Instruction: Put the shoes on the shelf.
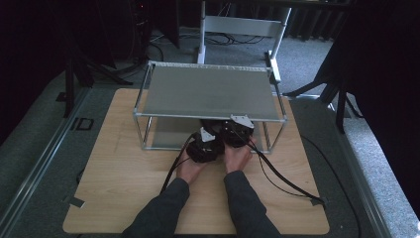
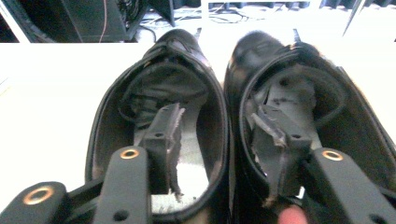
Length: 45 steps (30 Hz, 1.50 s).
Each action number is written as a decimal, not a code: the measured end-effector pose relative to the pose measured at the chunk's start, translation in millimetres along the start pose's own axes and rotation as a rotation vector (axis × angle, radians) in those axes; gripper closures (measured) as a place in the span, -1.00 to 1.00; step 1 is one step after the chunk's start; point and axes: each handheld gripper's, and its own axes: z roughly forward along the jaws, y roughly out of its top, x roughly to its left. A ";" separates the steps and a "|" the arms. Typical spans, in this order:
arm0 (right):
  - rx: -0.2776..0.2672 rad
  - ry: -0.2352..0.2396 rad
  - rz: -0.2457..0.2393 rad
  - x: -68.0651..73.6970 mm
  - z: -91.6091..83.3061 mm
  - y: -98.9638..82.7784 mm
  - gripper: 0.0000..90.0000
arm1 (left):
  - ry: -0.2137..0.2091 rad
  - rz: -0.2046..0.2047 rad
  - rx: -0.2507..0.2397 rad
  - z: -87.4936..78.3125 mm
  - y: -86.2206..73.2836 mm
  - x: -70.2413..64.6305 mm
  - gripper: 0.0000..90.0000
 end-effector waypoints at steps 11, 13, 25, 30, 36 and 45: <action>-0.084 0.073 -0.137 -5.4 -34.2 -2.5 -0.05 | -0.006 -0.024 0.023 -6.1 -6.1 16.8 0.09; -0.130 0.090 -0.156 -13.5 -47.9 -5.5 -0.05 | 0.003 -0.044 0.023 -8.9 -7.8 23.9 0.10; -0.029 0.111 -0.113 -78.6 -55.6 -34.3 -0.10 | 0.059 -0.137 0.028 -0.1 -4.1 50.5 0.20; 0.046 0.193 -0.081 -83.3 -33.4 -45.0 -0.14 | 0.067 -0.148 0.041 6.5 -0.8 58.7 0.21; 0.053 0.244 0.002 -81.1 -28.4 -49.0 0.00 | 0.015 -0.124 0.063 8.8 0.0 57.6 0.29; 0.078 0.233 -0.054 -77.0 -28.6 -51.0 -0.03 | 0.006 -0.109 0.074 6.3 -0.1 56.7 0.26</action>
